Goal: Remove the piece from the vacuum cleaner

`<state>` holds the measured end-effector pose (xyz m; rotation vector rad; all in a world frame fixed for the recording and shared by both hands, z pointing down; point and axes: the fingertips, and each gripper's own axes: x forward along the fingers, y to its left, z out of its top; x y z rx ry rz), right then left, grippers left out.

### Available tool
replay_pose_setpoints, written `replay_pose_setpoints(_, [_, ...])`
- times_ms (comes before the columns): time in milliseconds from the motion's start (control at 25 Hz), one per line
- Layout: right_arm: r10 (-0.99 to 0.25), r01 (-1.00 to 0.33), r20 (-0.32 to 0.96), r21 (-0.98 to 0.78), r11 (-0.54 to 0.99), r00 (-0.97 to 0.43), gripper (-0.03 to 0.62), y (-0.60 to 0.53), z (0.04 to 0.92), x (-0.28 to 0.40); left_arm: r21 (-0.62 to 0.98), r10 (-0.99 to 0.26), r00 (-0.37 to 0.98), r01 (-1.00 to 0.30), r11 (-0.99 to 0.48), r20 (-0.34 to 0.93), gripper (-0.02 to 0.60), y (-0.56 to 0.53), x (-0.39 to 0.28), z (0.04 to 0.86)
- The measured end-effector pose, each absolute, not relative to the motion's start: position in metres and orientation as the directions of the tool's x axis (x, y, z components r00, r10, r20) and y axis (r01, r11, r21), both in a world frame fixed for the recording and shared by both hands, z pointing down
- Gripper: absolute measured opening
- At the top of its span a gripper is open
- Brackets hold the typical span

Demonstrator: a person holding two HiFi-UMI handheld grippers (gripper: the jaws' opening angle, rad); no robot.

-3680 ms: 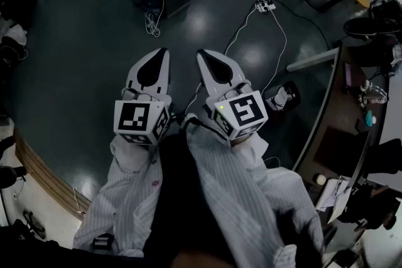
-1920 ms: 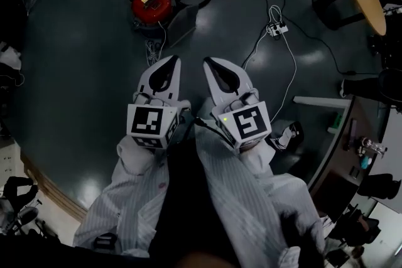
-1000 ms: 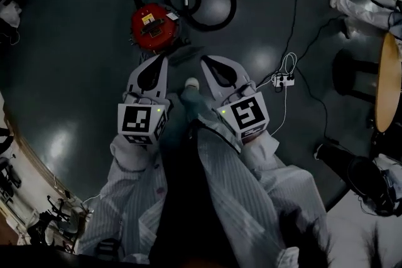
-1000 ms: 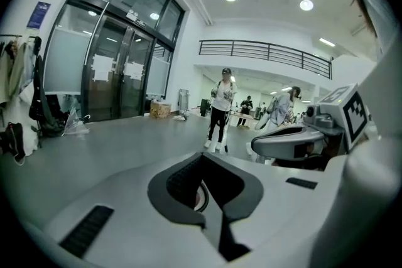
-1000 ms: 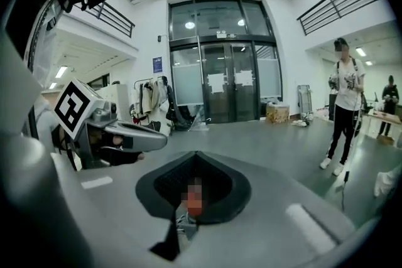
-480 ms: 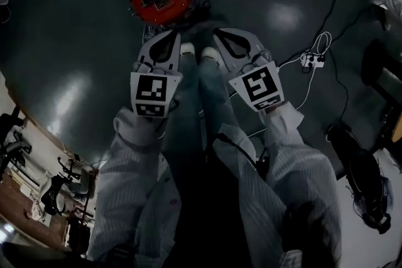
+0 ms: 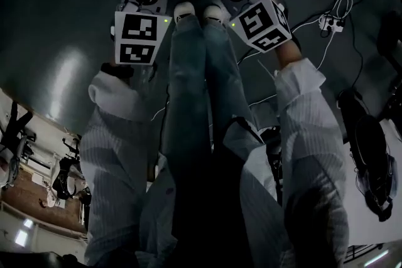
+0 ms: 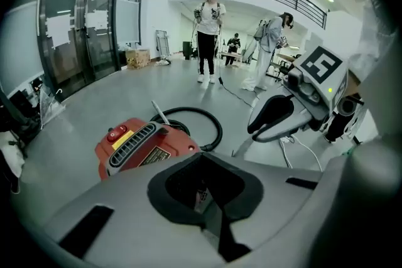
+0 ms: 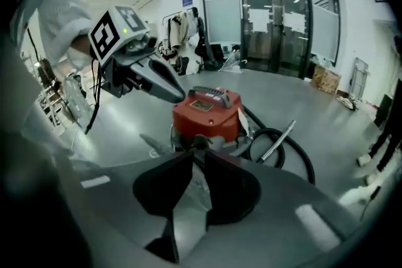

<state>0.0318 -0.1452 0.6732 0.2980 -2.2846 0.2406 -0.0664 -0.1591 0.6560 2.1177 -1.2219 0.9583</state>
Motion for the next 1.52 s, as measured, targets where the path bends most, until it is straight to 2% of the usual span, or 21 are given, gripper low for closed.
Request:
replay_pose_setpoints(160, [-0.006,-0.114,0.809,-0.075,0.991,-0.587,0.139,-0.127,0.719,0.040,0.076,-0.485,0.333,-0.877,-0.475,0.809,0.006,-0.154,-0.056,0.695])
replay_pose_setpoints(240, [0.041,-0.018,0.829,-0.062,0.998,-0.558,0.175,-0.123,0.733,0.041,0.074,-0.462,0.326,-0.873,-0.483,0.825,0.018,-0.150,-0.052,0.709])
replay_pose_setpoints(360, [0.101,0.157,0.862,-0.025,0.987,-0.497,0.178,-0.122,0.750,0.038,0.069,-0.448,0.324,-0.865,-0.498,0.833,0.106,-0.148,-0.048,0.723])
replay_pose_setpoints(480, [0.147,0.320,0.895,-0.006,0.948,-0.420,0.176,-0.118,0.764,0.030,0.055,-0.441,0.317,-0.857,-0.513,0.840,0.123,-0.150,-0.053,0.730])
replay_pose_setpoints(560, [0.168,0.381,0.909,-0.011,0.925,-0.381,0.176,-0.114,0.772,0.025,0.049,-0.441,0.316,-0.853,-0.519,0.840,0.123,-0.152,-0.057,0.729])
replay_pose_setpoints(720, [0.187,0.406,0.917,-0.030,0.913,-0.353,0.153,-0.112,0.780,0.021,0.038,-0.456,0.307,-0.860,-0.509,0.836,0.123,-0.155,-0.059,0.727])
replay_pose_setpoints(800, [0.214,0.409,0.914,-0.060,0.911,-0.344,0.063,-0.107,0.782,0.022,0.040,-0.459,0.305,-0.865,-0.501,0.835,0.121,-0.157,-0.061,0.729])
replay_pose_setpoints(880, [0.218,0.390,0.911,-0.070,0.918,-0.350,0.037,-0.103,0.783,0.022,0.049,-0.462,0.304,-0.872,-0.486,0.833,0.121,-0.157,-0.064,0.729])
replay_pose_setpoints(1200, [0.260,0.368,0.903,-0.126,0.921,-0.341,0.035,-0.084,0.778,0.031,0.062,-0.455,0.291,-0.889,-0.454,0.841,0.121,-0.160,-0.063,0.727])
replay_pose_setpoints(1360, [0.357,0.432,0.893,-0.218,0.875,-0.273,0.023,-0.050,0.792,0.058,0.043,-0.451,0.281,-0.882,-0.468,0.847,0.121,-0.163,-0.057,0.736])
replay_pose_setpoints(1440, [0.369,0.380,0.885,-0.249,0.891,-0.285,0.025,-0.035,0.794,0.071,0.052,-0.456,0.283,-0.889,-0.455,0.844,0.121,-0.164,-0.057,0.737])
replay_pose_setpoints(1520, [0.353,0.245,0.870,-0.279,0.928,-0.343,0.023,-0.032,0.783,0.074,0.058,-0.467,0.280,-0.899,-0.434,0.839,0.121,-0.165,-0.060,0.730])
